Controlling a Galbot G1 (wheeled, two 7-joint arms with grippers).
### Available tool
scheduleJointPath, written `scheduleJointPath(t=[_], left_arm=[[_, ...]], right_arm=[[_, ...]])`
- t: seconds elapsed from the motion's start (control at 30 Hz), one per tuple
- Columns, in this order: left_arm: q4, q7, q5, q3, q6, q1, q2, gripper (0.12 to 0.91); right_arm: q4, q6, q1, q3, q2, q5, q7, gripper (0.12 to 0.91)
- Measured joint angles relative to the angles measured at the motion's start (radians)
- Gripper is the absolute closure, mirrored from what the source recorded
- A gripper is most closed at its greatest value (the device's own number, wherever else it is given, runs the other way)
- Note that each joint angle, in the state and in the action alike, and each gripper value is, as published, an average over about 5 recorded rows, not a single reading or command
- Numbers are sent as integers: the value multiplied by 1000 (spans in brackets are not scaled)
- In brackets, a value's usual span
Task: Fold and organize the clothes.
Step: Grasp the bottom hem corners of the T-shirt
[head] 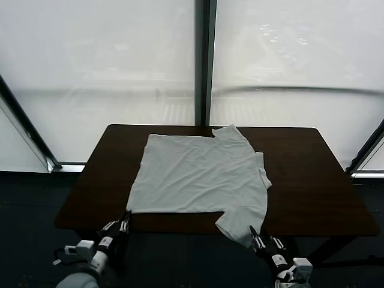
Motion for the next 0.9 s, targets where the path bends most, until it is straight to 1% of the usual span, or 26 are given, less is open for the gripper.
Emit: scheduleJointPath(t=[0.07, 0.13, 0.43, 0.7, 0.9], left_arm=[[-7, -1, 0, 0, 0, 6, -6, 877], [-16, -1, 1, -1, 0, 13, -12, 882], [-79, -5, 23, -9, 1, 70, -24, 881], [-134, -10, 40, -34, -9, 167, -17, 881], [-176, -14, 38, -58, -13, 228, -2, 881]], right_arm=[[10, 1, -9, 5, -5, 4, -1, 886], [25, 2, -22, 13, -11, 9, -1, 886], [116, 7, -125, 50, -43, 20, -3, 886], [168, 10, -219, 63, -52, 21, -4, 886], [179, 3, -214, 86, -61, 70, 0, 886]])
